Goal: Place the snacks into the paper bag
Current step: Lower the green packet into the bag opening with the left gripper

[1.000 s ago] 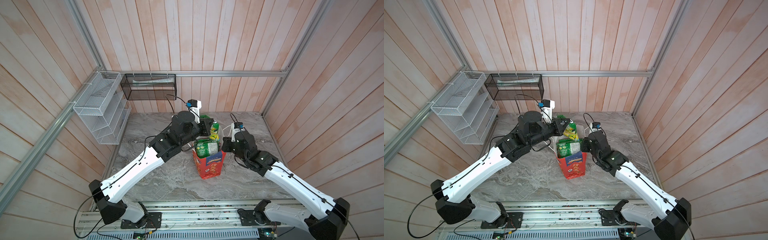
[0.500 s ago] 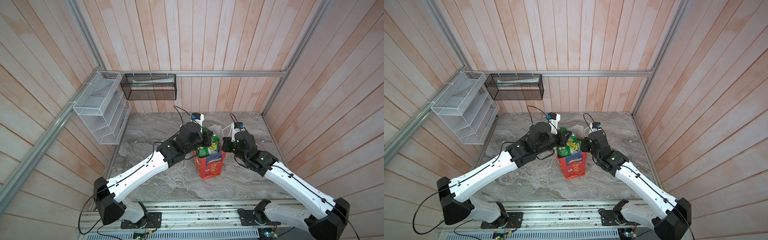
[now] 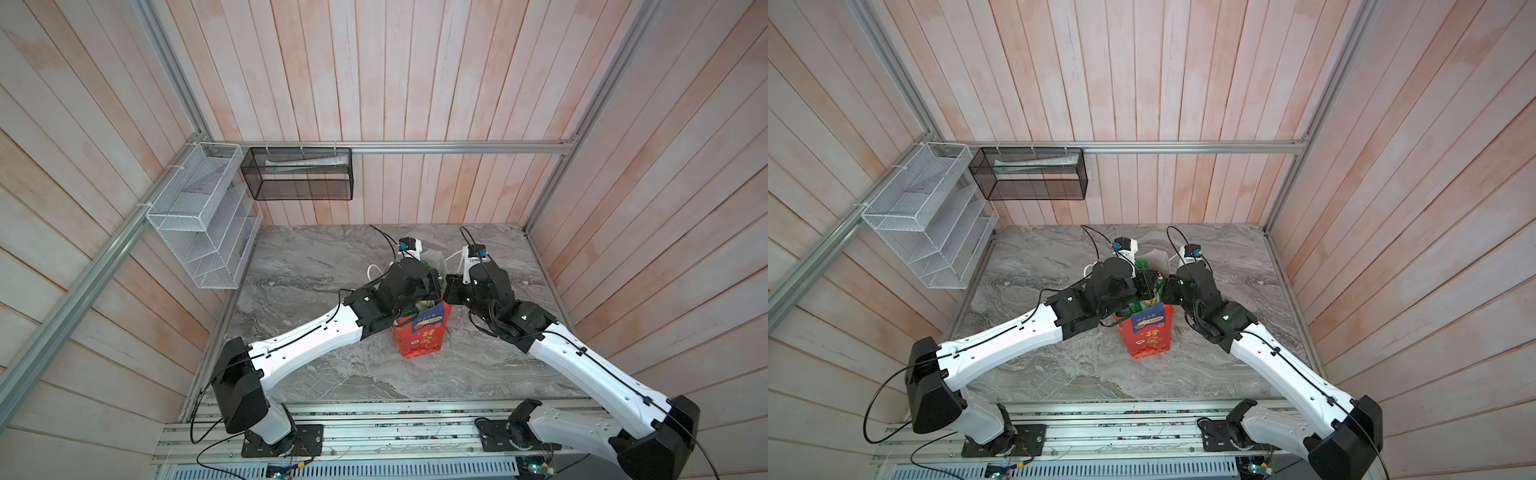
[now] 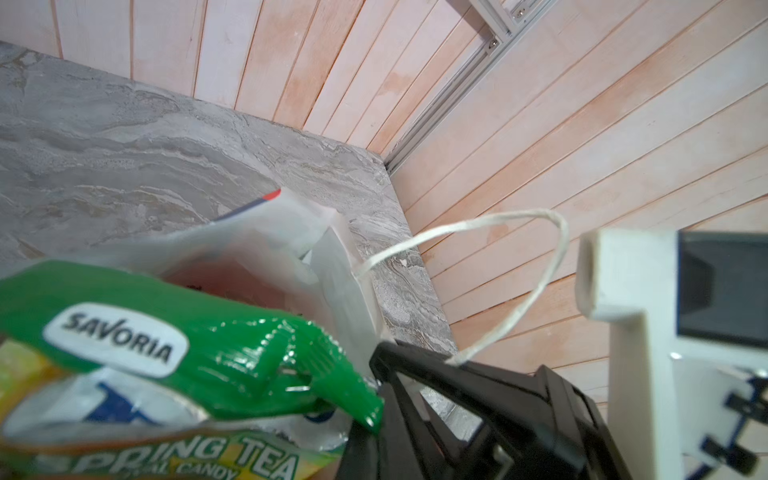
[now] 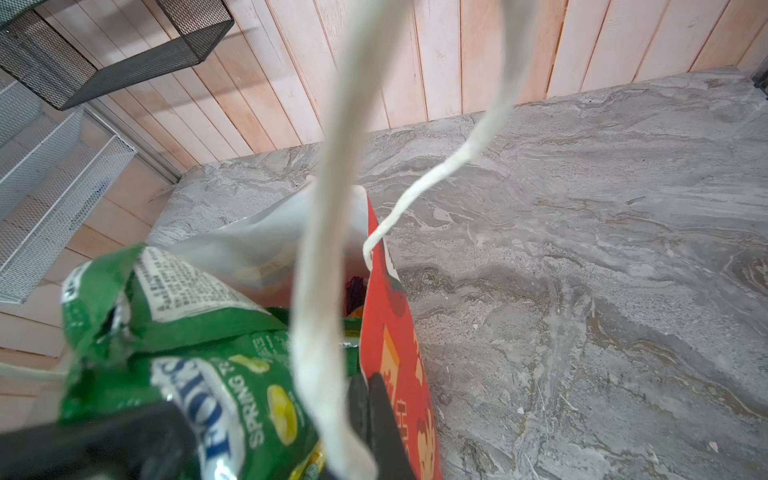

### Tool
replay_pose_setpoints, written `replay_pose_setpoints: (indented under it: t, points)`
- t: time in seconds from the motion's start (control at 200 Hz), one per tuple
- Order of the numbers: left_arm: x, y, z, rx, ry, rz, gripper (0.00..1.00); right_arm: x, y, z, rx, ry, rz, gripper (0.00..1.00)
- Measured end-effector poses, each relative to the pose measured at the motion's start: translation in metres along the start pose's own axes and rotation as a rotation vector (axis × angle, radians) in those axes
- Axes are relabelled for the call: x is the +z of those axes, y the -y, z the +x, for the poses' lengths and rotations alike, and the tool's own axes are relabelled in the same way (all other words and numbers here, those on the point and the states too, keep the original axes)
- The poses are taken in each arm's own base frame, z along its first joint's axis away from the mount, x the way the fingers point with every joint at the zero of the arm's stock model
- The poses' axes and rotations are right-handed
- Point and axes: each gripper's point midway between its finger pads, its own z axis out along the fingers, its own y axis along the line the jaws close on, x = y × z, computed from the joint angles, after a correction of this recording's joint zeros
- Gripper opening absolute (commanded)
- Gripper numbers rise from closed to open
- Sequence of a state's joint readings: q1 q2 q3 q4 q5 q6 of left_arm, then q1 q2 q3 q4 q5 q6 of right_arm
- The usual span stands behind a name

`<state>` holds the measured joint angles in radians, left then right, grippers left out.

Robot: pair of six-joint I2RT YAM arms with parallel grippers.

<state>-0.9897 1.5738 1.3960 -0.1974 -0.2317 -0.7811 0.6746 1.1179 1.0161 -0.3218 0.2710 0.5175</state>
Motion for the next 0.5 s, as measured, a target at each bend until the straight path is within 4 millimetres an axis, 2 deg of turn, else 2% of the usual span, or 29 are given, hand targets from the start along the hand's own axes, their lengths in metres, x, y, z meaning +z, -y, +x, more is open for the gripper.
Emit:
replay_pose_setpoints:
  t: [0.07, 0.145, 0.32, 0.43, 0.5]
  points:
    - [-0.001, 0.002, 0.007, -0.003, -0.001, 0.004, 0.0, 0.0, 0.0, 0.0, -0.002, 0.0, 0.0, 0.0]
    - [-0.003, -0.001, 0.013, -0.001, -0.007, 0.005, 0.04, 0.0, 0.0, 0.0, -0.002, 0.0, 0.0, 0.0]
    - [-0.015, -0.005, 0.016, -0.002, -0.004, 0.015, 0.04, 0.0, 0.0, 0.0, -0.003, 0.0, 0.0, 0.0]
    - [-0.033, -0.005, 0.014, -0.003, 0.002, 0.03, 0.19, 0.0, 0.0, 0.0, -0.002, 0.0, 0.0, 0.0]
    - [-0.042, -0.001, 0.008, -0.005, 0.013, 0.048, 0.24, 0.0, 0.0, 0.0, -0.002, 0.0, 0.0, 0.0]
